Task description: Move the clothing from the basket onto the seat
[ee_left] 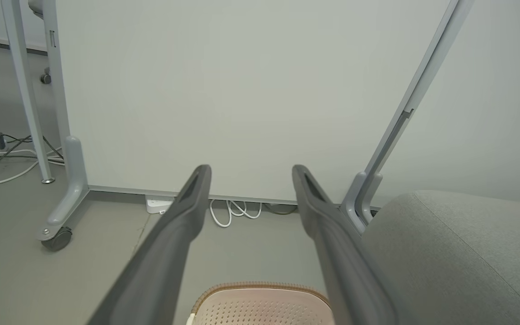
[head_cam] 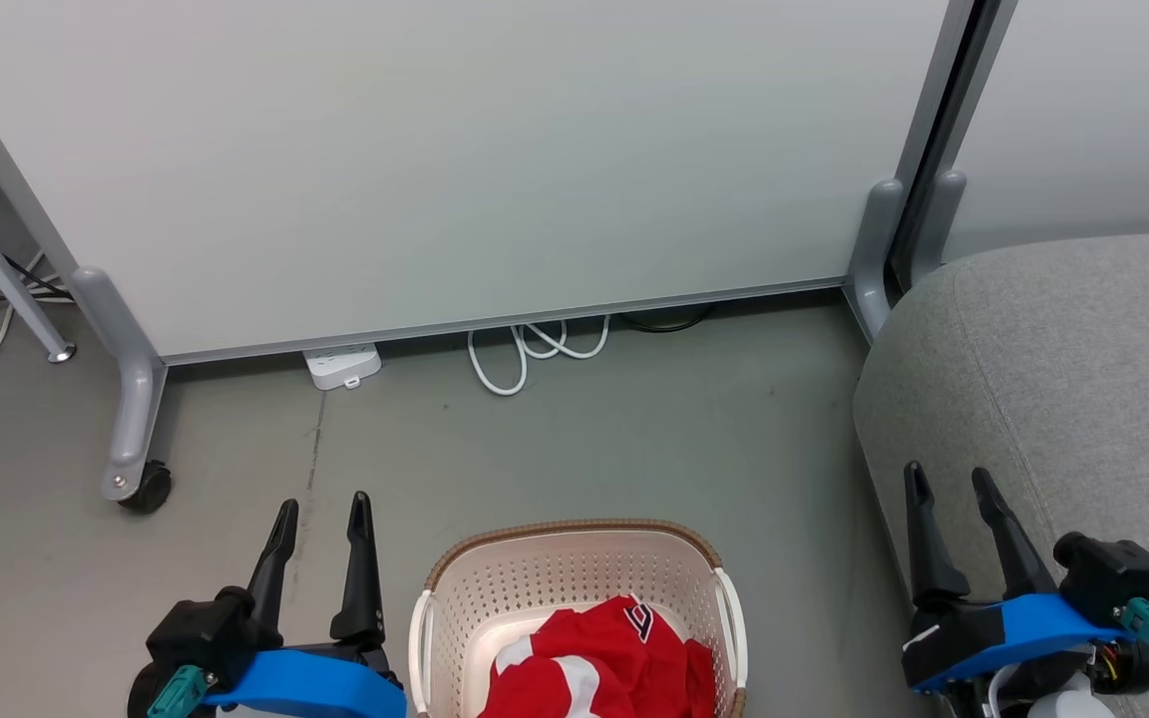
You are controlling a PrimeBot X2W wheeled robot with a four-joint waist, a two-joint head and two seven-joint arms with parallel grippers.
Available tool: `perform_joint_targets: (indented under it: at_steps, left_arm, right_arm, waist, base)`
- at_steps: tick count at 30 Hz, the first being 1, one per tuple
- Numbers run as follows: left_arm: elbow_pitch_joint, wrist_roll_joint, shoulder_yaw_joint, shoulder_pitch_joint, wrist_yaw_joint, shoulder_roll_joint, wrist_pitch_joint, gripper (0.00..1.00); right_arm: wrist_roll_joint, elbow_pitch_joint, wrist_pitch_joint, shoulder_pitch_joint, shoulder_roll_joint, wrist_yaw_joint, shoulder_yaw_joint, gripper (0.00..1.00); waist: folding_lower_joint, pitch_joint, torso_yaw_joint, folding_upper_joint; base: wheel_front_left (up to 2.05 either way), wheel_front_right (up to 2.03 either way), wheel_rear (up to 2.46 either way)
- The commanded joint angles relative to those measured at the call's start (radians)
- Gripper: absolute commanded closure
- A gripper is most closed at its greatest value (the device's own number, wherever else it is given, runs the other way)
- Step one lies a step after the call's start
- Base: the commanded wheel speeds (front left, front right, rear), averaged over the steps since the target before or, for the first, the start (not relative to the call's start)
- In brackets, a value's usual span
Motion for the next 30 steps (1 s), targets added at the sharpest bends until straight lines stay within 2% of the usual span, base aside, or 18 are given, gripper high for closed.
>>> perform_joint_targets:
  at_steps: [1,26,30]
  left_arm:
    - [-0.002,0.021,-0.005,-0.020,0.005,0.006,-0.007,0.00]
    - [-0.005,0.163,-0.033,-0.020,0.033,0.009,-0.055,0.00]
    - [-0.003,0.158,-0.033,-0.020,0.031,0.009,-0.053,0.00]
  right_arm:
    - [-0.020,-0.003,-0.006,-0.017,-0.005,0.002,0.002,0.00]
    - [-0.199,0.006,-0.047,-0.027,-0.005,0.002,0.012,0.00]
    - [-0.196,0.009,-0.045,-0.026,-0.005,0.001,0.012,0.00]
  waist:
    - [0.0000,0.000,0.000,0.0000]
    - [0.0000,0.004,0.002,0.0000]
    - [0.0000,0.003,0.002,0.0000]
  base:
    - [0.00,0.00,0.00]
    - [0.00,0.00,0.00]
    - [0.00,0.00,0.00]
